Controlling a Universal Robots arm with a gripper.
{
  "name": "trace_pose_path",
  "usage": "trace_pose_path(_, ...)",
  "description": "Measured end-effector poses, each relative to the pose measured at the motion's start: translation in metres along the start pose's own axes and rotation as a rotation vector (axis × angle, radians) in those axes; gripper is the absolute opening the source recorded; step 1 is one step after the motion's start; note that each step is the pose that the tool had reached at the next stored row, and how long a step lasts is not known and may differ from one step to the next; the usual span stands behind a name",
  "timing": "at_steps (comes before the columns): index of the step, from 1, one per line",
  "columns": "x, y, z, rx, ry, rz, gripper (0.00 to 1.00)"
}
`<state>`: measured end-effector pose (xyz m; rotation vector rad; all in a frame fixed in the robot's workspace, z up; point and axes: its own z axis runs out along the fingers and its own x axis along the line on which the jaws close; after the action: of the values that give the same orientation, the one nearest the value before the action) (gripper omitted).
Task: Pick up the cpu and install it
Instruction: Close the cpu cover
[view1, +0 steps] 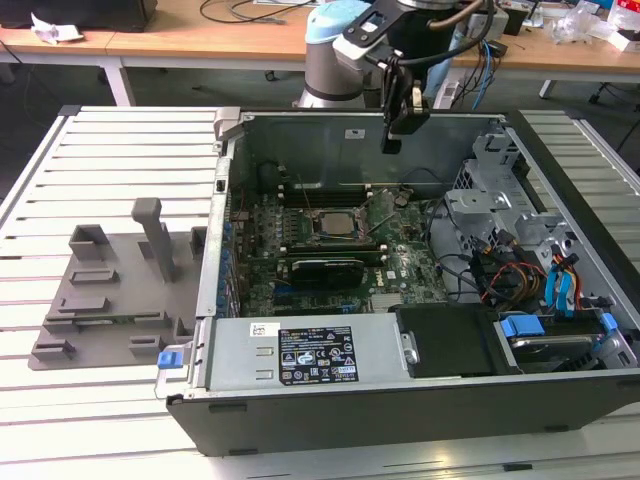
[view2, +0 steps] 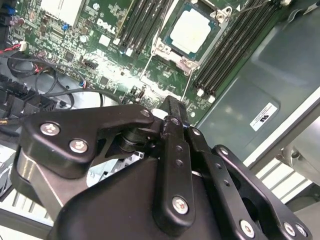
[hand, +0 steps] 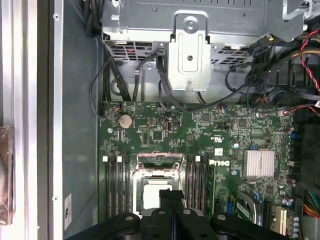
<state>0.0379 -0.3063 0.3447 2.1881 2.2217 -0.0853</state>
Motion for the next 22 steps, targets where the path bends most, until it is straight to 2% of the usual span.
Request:
trace_pose_path(5,0.0000,0.0013,0.0014,0.0001,0.0001,0.000,0.11)
trace_pose_path(12,0.0002,0.0073,0.0052,0.0002,0.0001,0.000,0.11)
trace_pose_path(19,0.0005,0.0110,0.0121,0.0002,0.0002,0.000,0.11)
trace_pose_path(20,0.0007,0.0123,0.0160,0.0002,0.0002,0.000,0.11)
trace_pose_path(21,0.0013,0.0169,0.0278,0.0016,0.0003,0.000,0.11)
trace_pose_path(22,0.0016,0.0204,0.0317,0.0028,0.0002,0.000,0.11)
